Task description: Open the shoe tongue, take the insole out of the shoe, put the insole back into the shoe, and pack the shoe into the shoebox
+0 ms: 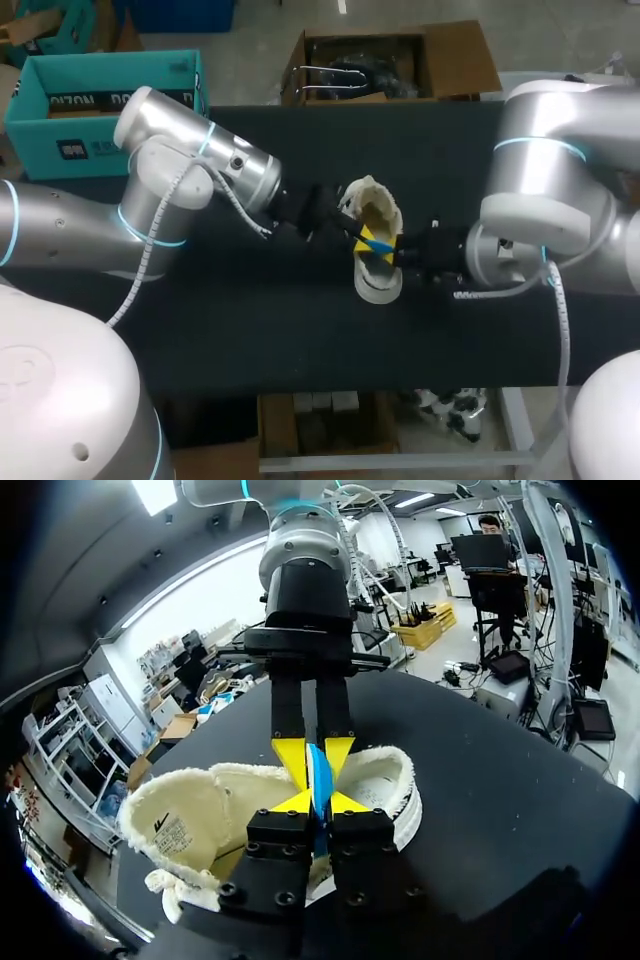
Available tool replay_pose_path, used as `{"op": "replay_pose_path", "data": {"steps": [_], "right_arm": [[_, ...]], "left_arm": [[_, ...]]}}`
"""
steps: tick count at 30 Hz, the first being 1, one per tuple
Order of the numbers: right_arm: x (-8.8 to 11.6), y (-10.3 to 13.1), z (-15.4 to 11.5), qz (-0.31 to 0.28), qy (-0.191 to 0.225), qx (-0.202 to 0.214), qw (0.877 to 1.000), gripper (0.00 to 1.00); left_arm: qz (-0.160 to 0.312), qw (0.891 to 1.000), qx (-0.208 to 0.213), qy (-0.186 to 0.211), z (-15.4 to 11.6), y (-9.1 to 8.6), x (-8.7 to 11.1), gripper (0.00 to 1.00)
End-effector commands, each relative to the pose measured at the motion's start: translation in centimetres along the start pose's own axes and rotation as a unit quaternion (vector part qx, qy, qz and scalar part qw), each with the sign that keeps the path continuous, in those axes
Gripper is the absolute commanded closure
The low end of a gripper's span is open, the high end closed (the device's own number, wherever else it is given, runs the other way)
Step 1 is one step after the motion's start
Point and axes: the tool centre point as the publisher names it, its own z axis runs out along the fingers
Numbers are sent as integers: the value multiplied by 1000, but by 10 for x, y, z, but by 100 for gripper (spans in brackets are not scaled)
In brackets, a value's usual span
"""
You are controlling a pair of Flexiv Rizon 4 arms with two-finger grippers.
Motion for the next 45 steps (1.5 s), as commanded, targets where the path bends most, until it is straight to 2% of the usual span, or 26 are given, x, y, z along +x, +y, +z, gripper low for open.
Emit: {"op": "replay_pose_path", "data": {"steps": [1,3,5,7,8,13,14,16,17,22,28,32,34,35,37,38,39,43,45], "right_arm": [[-3,-7,-8,-4,4,-5,1000,60],[-4,-10,-12,-8,5,-9,1000,61],[-4,-13,-14,-12,7,-13,1000,66],[-4,-15,-15,-14,8,-14,1000,96],[-3,-16,-14,-16,7,-13,1000,100],[1,-14,-6,-18,-7,-8,1000,100],[1,-12,-4,-17,-10,-9,1000,100],[2,-10,-1,-16,-15,-11,1000,100],[1,-8,1,-16,-17,-12,1000,100],[-3,0,4,-14,-28,-17,999,100],[-13,3,10,-16,-54,-28,998,100],[-20,2,11,-19,-67,-39,997,100],[-23,0,10,-22,-73,-42,996,100],[-25,-1,10,-23,-79,-49,995,96],[-27,-4,7,-25,-84,-55,995,65],[-28,-6,4,-27,-84,-56,995,58],[-28,-8,0,-30,-84,-56,994,57],[-30,-20,-12,-49,-83,-59,994,63],[-31,-26,-16,-60,-84,-53,993,73]], "left_arm": [[-1,1000,-2,-1,2,0,1,100],[-1,1000,-2,0,2,1,2,100],[-2,1000,-2,1,3,1,3,100],[-3,1000,-1,0,3,2,3,100],[-4,1000,-1,0,3,2,3,100],[-13,1000,0,3,3,3,4,99],[-14,1000,-1,3,1,3,4,69],[-19,1000,2,5,-4,1,6,35],[-24,1000,2,2,-9,0,6,0],[-50,999,9,4,-35,-11,9,0],[-94,995,-26,-4,-66,-31,13,0],[-148,988,-45,-10,-82,-44,17,0],[-184,981,-60,-13,-88,-48,19,0],[-195,979,-63,-15,-91,-50,20,0],[-223,972,-73,-16,-96,-54,24,0],[-231,970,-77,-18,-99,-56,26,0],[-244,966,-80,-19,-101,-58,28,0],[-288,952,-94,-36,-111,-58,35,0],[-303,947,-99,-40,-115,-56,38,0]]}}
